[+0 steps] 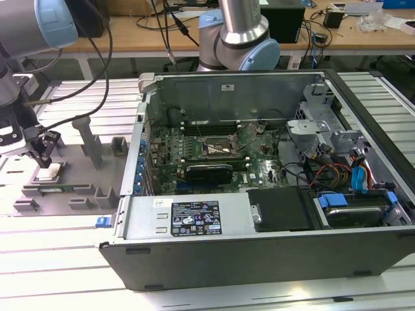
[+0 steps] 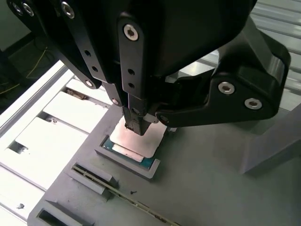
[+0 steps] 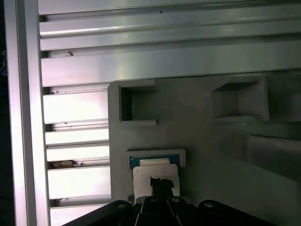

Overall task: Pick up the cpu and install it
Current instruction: 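Pick up the cpu and move it towards the insertion slot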

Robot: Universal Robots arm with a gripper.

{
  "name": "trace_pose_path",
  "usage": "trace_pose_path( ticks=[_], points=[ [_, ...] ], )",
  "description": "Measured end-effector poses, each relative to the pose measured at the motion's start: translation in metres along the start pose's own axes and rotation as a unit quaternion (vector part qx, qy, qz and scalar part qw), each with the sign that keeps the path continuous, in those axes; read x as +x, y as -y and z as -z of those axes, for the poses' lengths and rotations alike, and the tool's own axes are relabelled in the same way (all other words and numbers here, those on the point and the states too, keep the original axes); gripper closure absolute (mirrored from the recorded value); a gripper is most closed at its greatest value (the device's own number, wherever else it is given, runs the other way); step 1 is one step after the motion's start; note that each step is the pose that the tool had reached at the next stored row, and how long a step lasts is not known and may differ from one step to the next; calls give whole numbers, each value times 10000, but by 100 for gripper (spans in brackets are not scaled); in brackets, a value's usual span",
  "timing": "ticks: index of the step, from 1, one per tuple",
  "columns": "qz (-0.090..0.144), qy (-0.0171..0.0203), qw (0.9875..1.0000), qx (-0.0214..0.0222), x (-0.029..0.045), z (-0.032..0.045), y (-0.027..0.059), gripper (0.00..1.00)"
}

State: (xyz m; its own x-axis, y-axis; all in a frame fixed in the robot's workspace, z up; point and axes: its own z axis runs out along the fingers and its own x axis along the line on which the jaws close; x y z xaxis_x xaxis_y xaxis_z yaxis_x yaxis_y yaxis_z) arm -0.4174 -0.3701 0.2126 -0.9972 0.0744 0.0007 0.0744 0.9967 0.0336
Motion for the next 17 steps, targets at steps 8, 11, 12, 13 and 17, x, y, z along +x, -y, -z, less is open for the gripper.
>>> trace_pose_path(
  ticks=[8,11,12,13,17],
  points=[
    [8,14,10000,-4,63,-36,21,89],
    [8,22,10000,-5,65,-36,21,83],
    [8,24,10000,-5,66,-36,21,83],
    [8,29,10000,-5,69,-35,21,76],
    [10,52,10000,-7,78,-36,22,52]
  ],
)
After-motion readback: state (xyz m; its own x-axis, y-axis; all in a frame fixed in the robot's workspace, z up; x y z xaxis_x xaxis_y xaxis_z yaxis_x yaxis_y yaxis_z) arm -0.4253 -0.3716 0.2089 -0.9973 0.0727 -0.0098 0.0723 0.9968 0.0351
